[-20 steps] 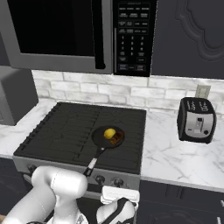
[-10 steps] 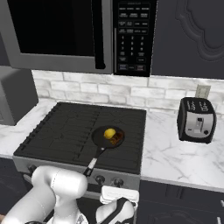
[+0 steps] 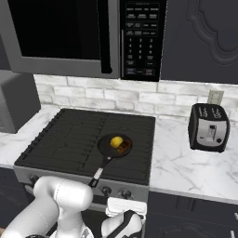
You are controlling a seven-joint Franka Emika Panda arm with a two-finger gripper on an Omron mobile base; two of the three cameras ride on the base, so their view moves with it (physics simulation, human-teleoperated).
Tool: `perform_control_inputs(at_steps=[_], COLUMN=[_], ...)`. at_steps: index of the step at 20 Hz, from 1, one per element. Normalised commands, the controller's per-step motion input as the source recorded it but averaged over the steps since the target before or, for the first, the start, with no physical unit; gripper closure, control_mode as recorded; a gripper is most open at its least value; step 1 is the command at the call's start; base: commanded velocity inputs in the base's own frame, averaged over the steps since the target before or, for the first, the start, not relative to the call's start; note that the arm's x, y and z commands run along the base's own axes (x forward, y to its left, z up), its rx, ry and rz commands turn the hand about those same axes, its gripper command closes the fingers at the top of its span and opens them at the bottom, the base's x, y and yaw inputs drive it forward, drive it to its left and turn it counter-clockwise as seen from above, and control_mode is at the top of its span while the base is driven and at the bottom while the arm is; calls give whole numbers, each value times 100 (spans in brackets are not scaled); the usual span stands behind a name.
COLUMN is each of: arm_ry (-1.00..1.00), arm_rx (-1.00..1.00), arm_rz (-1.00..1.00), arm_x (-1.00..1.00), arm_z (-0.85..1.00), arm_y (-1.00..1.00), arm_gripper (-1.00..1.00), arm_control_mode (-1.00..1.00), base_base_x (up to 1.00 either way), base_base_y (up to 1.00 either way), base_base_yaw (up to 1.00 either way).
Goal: Put the sweet potato and lemon in the pan. Then turn on the front right burner and set the heat to medium.
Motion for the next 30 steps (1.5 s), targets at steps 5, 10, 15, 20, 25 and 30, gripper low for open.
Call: perform_control_inputs(at_steps=[5, 10, 15, 20, 25, 30], arm_ry=[0, 2, 9, 12, 8, 5], arm_rx=[-11, -23, -29, -32, -33, -33], arm_rz=[0, -2, -6, -12, -11, -8], arm_x=[-1, -12, -17, -14, -9, -2], arm_z=[0, -1, -2, -5, -11, -7], arm_y=[0, 0, 0, 0, 0, 0], arm_gripper=[100, 100, 100, 100, 100, 100], arm_control_mode=[-100, -100, -100, -100, -100, -100], base_base_x=[0, 0, 0, 0, 0, 0], base_base_y=[0, 0, 0, 0, 0, 0], base_base_yaw=[0, 0, 0, 0, 0, 0])
